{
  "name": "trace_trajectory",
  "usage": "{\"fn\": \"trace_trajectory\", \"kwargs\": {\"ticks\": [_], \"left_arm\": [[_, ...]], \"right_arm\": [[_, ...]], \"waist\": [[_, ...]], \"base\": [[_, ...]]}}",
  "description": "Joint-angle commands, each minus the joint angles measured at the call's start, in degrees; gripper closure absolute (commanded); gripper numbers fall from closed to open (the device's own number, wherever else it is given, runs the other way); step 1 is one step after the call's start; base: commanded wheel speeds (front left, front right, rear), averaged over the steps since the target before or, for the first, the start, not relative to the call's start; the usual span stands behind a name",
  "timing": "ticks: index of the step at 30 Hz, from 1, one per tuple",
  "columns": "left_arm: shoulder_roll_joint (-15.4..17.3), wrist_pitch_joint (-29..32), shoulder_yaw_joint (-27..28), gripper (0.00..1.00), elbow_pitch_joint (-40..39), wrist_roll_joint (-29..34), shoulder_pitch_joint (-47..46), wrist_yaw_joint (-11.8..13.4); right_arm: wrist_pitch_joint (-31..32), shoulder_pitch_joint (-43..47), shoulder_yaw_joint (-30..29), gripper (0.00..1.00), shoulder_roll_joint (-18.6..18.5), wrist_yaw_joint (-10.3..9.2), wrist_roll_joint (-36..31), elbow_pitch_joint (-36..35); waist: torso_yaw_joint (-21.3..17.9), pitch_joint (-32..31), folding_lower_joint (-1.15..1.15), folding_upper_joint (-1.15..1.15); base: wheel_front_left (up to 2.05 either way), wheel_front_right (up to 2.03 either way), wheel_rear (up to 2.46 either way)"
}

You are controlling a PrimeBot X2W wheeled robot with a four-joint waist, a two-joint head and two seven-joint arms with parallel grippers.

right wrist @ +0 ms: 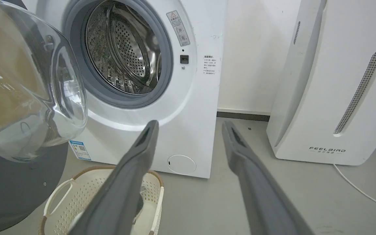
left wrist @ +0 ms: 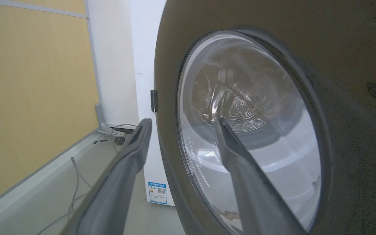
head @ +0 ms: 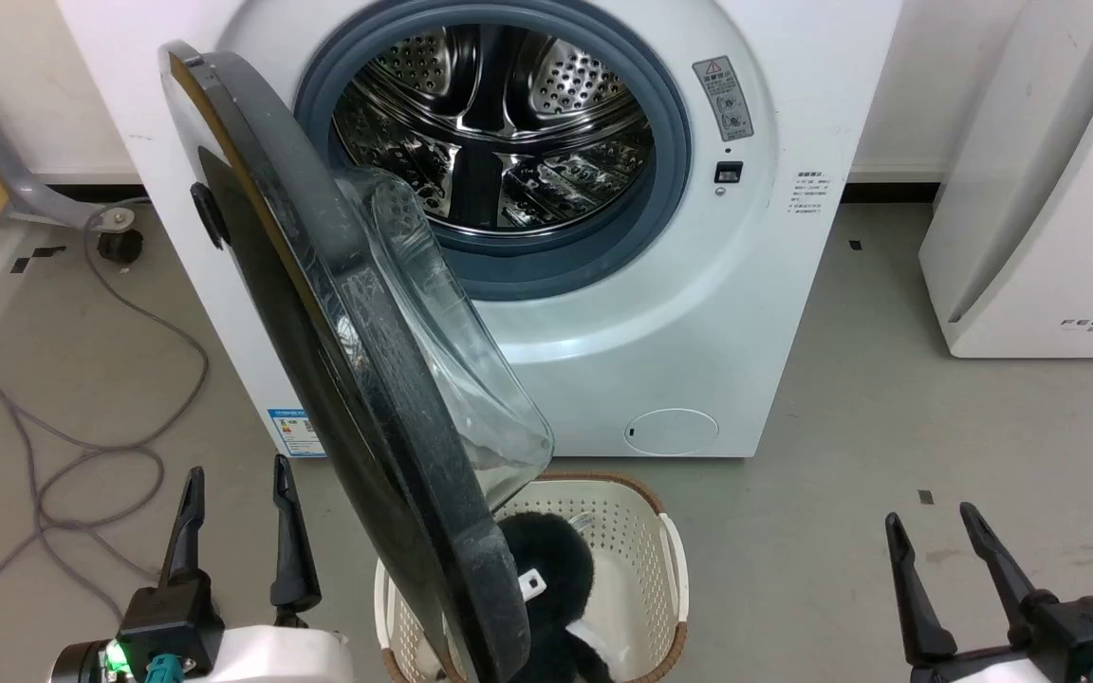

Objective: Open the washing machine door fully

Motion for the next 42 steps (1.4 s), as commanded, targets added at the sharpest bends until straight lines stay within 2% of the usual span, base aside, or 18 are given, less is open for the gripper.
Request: {"fn": "trace_trajectory", "kwargs": {"ticks": [1, 8, 9, 10, 11, 17, 23, 28, 34, 37, 42], "left_arm": [[0.1, -0.3, 0.0, 0.00, 0.2, 0.4, 0.7, 0.0], [0.1, -0.3, 0.6, 0.00, -0.1, 0.3, 0.6, 0.6], [0.1, -0.3, 0.7, 0.04, -0.1, 0.2, 0.6, 0.6], [0.1, -0.3, 1.0, 0.58, -0.5, 0.5, 0.4, 0.7], [0.1, -0.3, 1.3, 1.00, -1.0, 0.9, 0.2, 0.8], [0.1, -0.3, 3.3, 1.00, -8.0, 1.1, -3.3, 1.7], [0.1, -0.3, 1.1, 1.00, -16.6, 0.9, -8.4, -1.6], [0.1, -0.3, -6.0, 1.00, -21.6, 0.8, -10.8, -6.6], [0.1, -0.3, -16.1, 1.00, -22.9, 1.6, -11.0, -12.4], [0.9, -0.3, -21.5, 1.00, -22.1, 3.3, -10.6, -14.0], [3.0, -0.3, -29.5, 1.00, -20.1, 4.8, -9.0, -15.1]], "right_arm": [[-0.2, 0.6, -0.3, 0.00, 0.5, 0.05, -0.3, -0.2], [-0.2, 0.7, -1.2, 0.00, 1.1, 0.05, -0.7, -0.8], [-0.2, 0.7, -1.2, 0.00, 1.2, 0.05, -0.8, -0.8], [-0.2, 0.8, -1.3, 0.00, 1.2, 0.05, -0.8, -0.8], [-0.2, 0.8, -1.2, 0.00, 1.2, 0.05, -0.7, -0.8], [-0.2, 0.9, -1.4, 0.00, 1.2, 0.05, 0.0, -0.9], [-0.2, 0.9, -0.9, 0.00, 1.2, 0.05, 0.3, -0.9], [-0.2, 1.0, -0.7, 0.00, 1.2, 0.05, 0.4, -0.8], [-0.2, 1.2, -0.5, 0.00, 1.2, 0.05, 0.7, -0.9], [-0.2, 1.3, -0.6, 0.00, 1.2, 0.05, 0.8, -0.9], [-0.2, 1.5, -0.8, 0.00, 1.2, 0.05, 0.9, -0.9]], "waist": [[0.0, 0.0, 0.00, 0.00], [-0.2, 0.0, 0.00, 0.00], [-0.2, -0.1, 0.00, 0.00], [-0.2, -0.1, 0.00, 0.00], [-0.2, -0.2, 0.00, 0.00], [0.2, -0.5, 0.00, 0.00], [0.5, -0.8, 0.00, 0.00], [0.5, -1.0, 0.00, 0.00], [0.5, -1.2, 0.00, 0.00], [0.6, -1.2, 0.00, 0.00], [0.9, -1.2, 0.00, 0.00]], "base": [[0.00, 0.00, 0.00], [0.00, 0.00, 0.00], [0.00, 0.00, 0.00], [0.00, 0.00, 0.00], [0.00, 0.00, 0.00], [0.00, 0.00, 0.00], [0.00, 0.00, 0.00], [0.00, 0.00, 0.00], [0.00, 0.00, 0.00], [0.00, 0.00, 0.00], [0.00, 0.00, 0.00]]}}
